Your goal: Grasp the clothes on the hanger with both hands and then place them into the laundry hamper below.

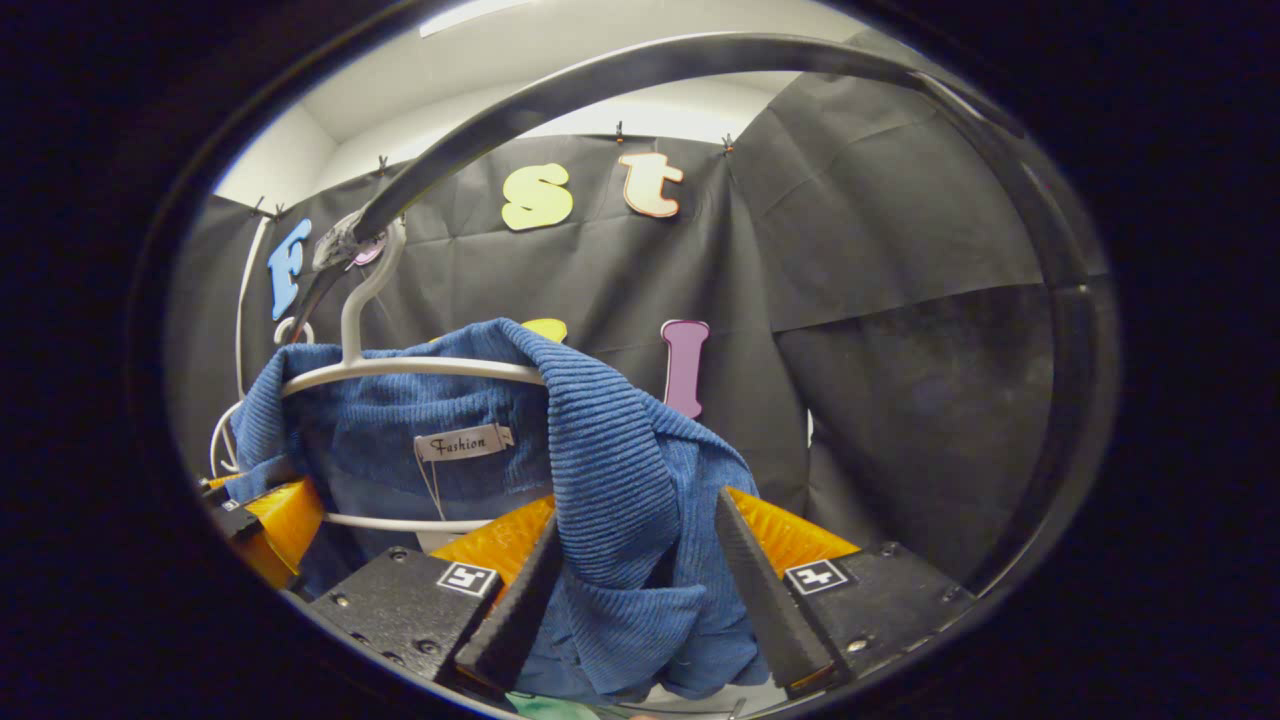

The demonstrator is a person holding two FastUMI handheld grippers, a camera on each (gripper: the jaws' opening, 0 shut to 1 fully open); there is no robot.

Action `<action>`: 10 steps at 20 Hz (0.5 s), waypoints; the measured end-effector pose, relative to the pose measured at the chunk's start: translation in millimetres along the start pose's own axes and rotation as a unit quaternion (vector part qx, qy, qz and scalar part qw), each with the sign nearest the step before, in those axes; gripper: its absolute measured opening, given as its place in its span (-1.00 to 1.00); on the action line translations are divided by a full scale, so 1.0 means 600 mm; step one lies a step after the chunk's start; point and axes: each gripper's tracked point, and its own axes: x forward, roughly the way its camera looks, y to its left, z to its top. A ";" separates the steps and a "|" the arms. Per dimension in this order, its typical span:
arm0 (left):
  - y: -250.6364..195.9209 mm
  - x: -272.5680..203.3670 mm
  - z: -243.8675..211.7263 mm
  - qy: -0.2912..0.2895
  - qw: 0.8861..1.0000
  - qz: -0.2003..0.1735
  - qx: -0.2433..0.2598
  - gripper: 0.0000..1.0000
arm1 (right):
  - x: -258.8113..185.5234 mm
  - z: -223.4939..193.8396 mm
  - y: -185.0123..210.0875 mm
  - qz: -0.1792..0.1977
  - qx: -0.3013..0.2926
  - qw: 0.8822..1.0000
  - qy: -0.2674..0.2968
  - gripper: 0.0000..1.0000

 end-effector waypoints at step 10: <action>0.016 0.002 0.000 0.022 0.999 -0.021 -0.023 -0.83 | -0.022 0.023 -0.039 -0.037 -0.032 0.999 -0.004 -0.68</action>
